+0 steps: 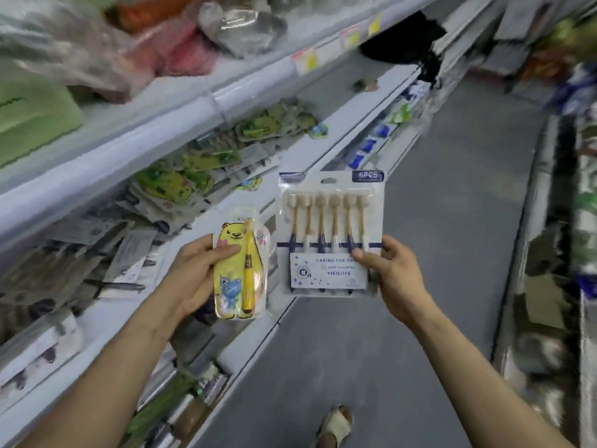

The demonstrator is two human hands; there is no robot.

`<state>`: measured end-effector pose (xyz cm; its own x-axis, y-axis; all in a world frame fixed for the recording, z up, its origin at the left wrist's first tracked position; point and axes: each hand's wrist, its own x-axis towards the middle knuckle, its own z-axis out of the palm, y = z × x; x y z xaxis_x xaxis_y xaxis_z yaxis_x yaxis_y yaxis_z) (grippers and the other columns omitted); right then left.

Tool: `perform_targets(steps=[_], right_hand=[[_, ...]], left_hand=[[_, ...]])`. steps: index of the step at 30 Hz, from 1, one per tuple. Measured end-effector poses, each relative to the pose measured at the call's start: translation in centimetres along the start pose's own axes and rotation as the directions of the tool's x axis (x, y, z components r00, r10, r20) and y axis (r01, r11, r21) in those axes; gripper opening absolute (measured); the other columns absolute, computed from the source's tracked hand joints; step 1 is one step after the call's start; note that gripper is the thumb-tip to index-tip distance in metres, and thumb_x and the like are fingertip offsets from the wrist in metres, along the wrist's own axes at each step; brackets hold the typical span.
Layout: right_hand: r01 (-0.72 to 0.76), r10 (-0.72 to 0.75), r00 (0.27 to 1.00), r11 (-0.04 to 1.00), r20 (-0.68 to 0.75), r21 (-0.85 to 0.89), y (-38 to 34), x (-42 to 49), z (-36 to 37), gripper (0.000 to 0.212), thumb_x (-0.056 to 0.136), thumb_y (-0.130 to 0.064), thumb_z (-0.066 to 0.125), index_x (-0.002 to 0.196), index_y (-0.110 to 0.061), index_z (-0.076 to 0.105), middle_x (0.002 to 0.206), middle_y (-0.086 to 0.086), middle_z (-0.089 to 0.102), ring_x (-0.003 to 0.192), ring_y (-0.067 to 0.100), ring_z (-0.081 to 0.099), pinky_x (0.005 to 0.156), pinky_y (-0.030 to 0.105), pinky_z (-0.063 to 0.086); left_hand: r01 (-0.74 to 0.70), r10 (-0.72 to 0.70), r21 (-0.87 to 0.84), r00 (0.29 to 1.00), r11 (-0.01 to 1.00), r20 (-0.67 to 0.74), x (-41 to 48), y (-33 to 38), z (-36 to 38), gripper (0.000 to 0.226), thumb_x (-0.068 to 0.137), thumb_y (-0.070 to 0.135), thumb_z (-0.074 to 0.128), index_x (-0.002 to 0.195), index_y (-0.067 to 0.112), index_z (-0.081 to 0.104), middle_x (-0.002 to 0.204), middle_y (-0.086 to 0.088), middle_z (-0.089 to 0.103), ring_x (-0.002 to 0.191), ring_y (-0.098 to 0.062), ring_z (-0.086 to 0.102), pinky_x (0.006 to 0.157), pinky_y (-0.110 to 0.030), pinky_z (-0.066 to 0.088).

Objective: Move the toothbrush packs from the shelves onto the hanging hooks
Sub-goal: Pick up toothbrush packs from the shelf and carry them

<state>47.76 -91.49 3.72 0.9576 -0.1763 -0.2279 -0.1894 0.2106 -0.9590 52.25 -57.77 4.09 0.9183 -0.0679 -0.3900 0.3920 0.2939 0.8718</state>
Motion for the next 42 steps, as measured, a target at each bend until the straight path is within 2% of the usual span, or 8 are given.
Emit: perform_targets(steps=[8, 12, 17, 20, 28, 33, 37, 42], right_hand=[[0.110, -0.103, 0.988, 0.992, -0.112, 0.063, -7.7, 9.8, -13.6, 0.031, 0.089, 0.003, 0.076, 0.118, -0.006, 0.070, 0.113, 0.021, 0.077, 0.102, 0.035, 0.075, 0.101, 0.056, 0.057], [0.163, -0.142, 0.971, 0.982, -0.192, 0.095, -11.2, 14.4, -20.2, 0.035, 0.091, 0.002, 0.074, 0.124, -0.004, 0.068, 0.117, 0.020, 0.077, 0.111, 0.038, 0.073, 0.102, 0.056, 0.057], [0.219, -0.175, 0.935, 0.969, -0.309, 0.114, -14.2, 21.3, -27.9, 0.032, 0.092, 0.003, 0.071, 0.124, -0.002, 0.067, 0.119, 0.020, 0.076, 0.114, 0.040, 0.072, 0.103, 0.057, 0.056], [0.236, -0.174, 0.909, 0.964, -0.379, 0.124, -15.3, 26.1, -32.8, 0.033, 0.091, 0.001, 0.073, 0.123, -0.001, 0.067, 0.120, 0.021, 0.075, 0.115, 0.041, 0.071, 0.103, 0.058, 0.055], [0.269, -0.147, 0.816, 0.952, -0.559, 0.142, -20.8, 37.1, -44.1, 0.033, 0.092, 0.006, 0.070, 0.124, 0.000, 0.066, 0.118, 0.022, 0.076, 0.106, 0.036, 0.075, 0.086, 0.049, 0.065], [0.285, -0.142, 0.732, 0.952, -0.666, 0.110, -24.7, 43.3, -51.3, 0.035, 0.093, 0.005, 0.069, 0.128, 0.001, 0.063, 0.121, 0.024, 0.074, 0.115, 0.043, 0.071, 0.100, 0.061, 0.056], [0.320, -0.150, 0.662, 0.943, -0.735, 0.096, -27.2, 49.4, -58.1, 0.035, 0.093, 0.006, 0.069, 0.127, -0.001, 0.063, 0.119, 0.021, 0.076, 0.114, 0.043, 0.071, 0.097, 0.059, 0.058], [0.346, -0.156, 0.657, 0.932, -0.738, 0.111, -30.5, 58.6, -67.7, 0.038, 0.093, 0.004, 0.069, 0.130, 0.001, 0.062, 0.121, 0.023, 0.074, 0.115, 0.045, 0.070, 0.096, 0.067, 0.056]], left_hand=[[-0.087, 0.076, 0.123, 0.993, 0.989, 0.095, 12.0, 4.7, 19.1, 0.035, 0.095, -0.002, 0.065, 0.130, -0.010, 0.062, 0.112, -0.028, 0.074, 0.081, -0.030, 0.077, 0.072, -0.044, 0.066], [-0.107, 0.083, 0.129, 0.981, 0.986, 0.178, 17.5, 6.0, 28.8, 0.016, 0.097, -0.006, 0.057, 0.112, -0.005, 0.064, 0.114, -0.030, 0.070, 0.083, -0.030, 0.074, 0.089, -0.051, 0.060], [-0.149, 0.096, 0.144, 0.942, 0.978, 0.322, 25.1, 6.4, 40.8, 0.021, 0.097, -0.010, 0.051, 0.104, 0.002, 0.068, 0.099, -0.019, 0.076, 0.083, -0.030, 0.076, 0.074, -0.042, 0.066], [-0.176, 0.090, 0.167, 0.900, 0.970, 0.426, 30.9, 6.1, 47.5, 0.026, 0.099, -0.007, 0.053, 0.122, -0.002, 0.066, 0.110, -0.022, 0.076, 0.092, -0.032, 0.076, 0.081, -0.044, 0.065], [-0.118, -0.006, 0.170, 0.806, 0.978, 0.592, 46.5, 5.3, 65.4, 0.032, 0.098, 0.002, 0.062, 0.129, -0.007, 0.060, 0.116, -0.026, 0.073, 0.090, -0.031, 0.077, 0.081, -0.046, 0.065], [-0.137, -0.028, 0.206, 0.766, 0.969, 0.642, 54.1, 5.3, 76.9, 0.032, 0.098, 0.004, 0.065, 0.127, -0.007, 0.061, 0.115, -0.025, 0.073, 0.091, -0.032, 0.077, 0.080, -0.047, 0.065], [-0.170, -0.040, 0.245, 0.743, 0.954, 0.668, 60.4, 4.7, 86.4, 0.021, 0.098, 0.005, 0.066, 0.119, 0.001, 0.067, 0.107, -0.019, 0.075, 0.083, -0.027, 0.078, 0.072, -0.039, 0.065], [-0.228, -0.004, 0.252, 0.733, 0.940, 0.680, 68.1, 3.7, 99.0, 0.026, 0.098, 0.008, 0.067, 0.122, -0.001, 0.063, 0.110, -0.021, 0.075, 0.085, -0.029, 0.077, 0.083, -0.048, 0.064]])
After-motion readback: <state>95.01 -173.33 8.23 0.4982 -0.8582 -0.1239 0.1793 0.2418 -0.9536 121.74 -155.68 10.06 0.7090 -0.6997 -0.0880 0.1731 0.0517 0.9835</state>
